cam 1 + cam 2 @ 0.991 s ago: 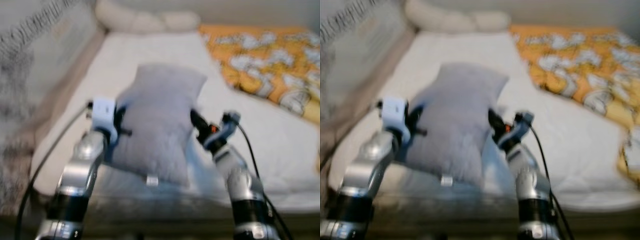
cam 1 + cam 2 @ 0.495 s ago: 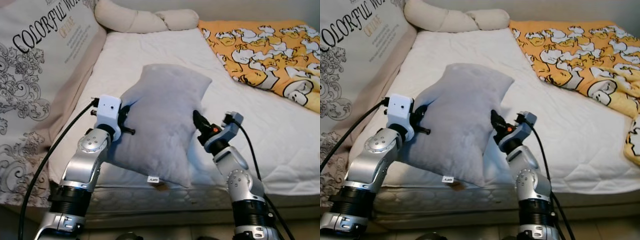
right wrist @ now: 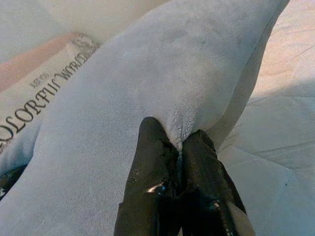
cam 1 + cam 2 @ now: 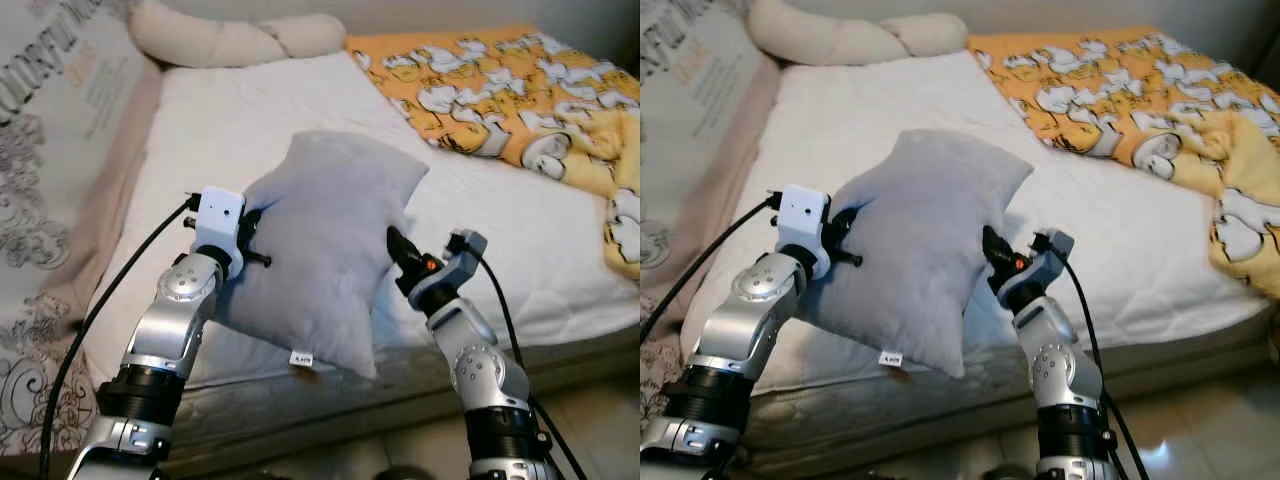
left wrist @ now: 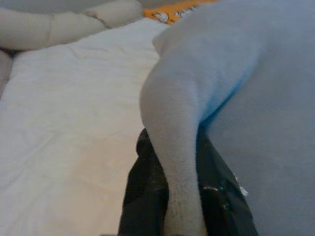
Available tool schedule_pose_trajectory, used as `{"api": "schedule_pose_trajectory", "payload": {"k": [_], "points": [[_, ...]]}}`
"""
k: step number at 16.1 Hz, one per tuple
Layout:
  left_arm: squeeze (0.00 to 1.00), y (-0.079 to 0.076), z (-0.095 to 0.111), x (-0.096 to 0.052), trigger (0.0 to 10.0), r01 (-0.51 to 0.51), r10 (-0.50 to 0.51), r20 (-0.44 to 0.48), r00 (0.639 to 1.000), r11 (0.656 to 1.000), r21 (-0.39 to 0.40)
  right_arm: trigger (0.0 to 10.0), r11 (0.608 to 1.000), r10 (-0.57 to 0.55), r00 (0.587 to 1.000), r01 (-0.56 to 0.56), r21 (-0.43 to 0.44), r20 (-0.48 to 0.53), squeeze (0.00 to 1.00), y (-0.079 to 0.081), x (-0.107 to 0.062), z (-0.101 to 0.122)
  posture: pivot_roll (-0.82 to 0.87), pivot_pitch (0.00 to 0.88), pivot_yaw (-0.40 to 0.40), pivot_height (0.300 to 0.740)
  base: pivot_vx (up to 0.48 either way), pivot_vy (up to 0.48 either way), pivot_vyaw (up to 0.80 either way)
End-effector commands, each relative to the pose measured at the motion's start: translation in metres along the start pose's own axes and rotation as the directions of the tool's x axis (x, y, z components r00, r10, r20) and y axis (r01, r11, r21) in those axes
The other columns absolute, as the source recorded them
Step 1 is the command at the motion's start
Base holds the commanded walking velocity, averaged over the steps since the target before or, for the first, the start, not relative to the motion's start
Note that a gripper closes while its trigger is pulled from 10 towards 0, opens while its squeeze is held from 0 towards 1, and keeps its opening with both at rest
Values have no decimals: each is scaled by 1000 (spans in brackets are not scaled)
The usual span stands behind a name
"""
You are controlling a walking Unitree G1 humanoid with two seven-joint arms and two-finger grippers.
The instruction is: Clean up the room
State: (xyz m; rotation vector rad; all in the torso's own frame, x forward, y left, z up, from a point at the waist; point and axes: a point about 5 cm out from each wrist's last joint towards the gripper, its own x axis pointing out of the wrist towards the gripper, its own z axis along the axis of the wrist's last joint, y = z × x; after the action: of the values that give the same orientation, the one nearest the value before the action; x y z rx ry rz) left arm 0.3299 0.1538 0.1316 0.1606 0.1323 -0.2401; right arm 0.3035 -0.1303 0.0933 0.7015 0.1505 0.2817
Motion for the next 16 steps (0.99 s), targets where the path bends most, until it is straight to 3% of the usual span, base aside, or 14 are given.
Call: {"api": "schedule_pose_trajectory", "payload": {"k": [1, 7, 13, 16], "points": [[0, 14, 7, -2, 10000, -55, 55, 26, 998, 998, 18, 10000, 1000, -23, 999, 23, -5, 39, 0, -4, -2, 9, -92, 0, 58, 740, 0, 439, 0], [0, 16, 7, -1, 10000, -80, 80, 32, 996, 997, -6, 10000, 999, -33, 999, 33, -29, 3, 0, -2, 1, 7, -85, 0, 54, 740, 0, 417, 0], [0, 15, 9, -2, 10000, -89, 90, 50, 995, 996, -18, 10000, 997, -44, 999, 43, -57, -13, 0, -5, 6, 13, -77, 0, 47, 740, 0, 0, 0], [0, 12, 9, 0, 10000, -79, 80, 47, 996, 997, -16, 10000, 996, -53, 998, 52, -72, -16, 0, -7, 6, 14, -80, 0, 49, 740, 288, 0, 0]]}}
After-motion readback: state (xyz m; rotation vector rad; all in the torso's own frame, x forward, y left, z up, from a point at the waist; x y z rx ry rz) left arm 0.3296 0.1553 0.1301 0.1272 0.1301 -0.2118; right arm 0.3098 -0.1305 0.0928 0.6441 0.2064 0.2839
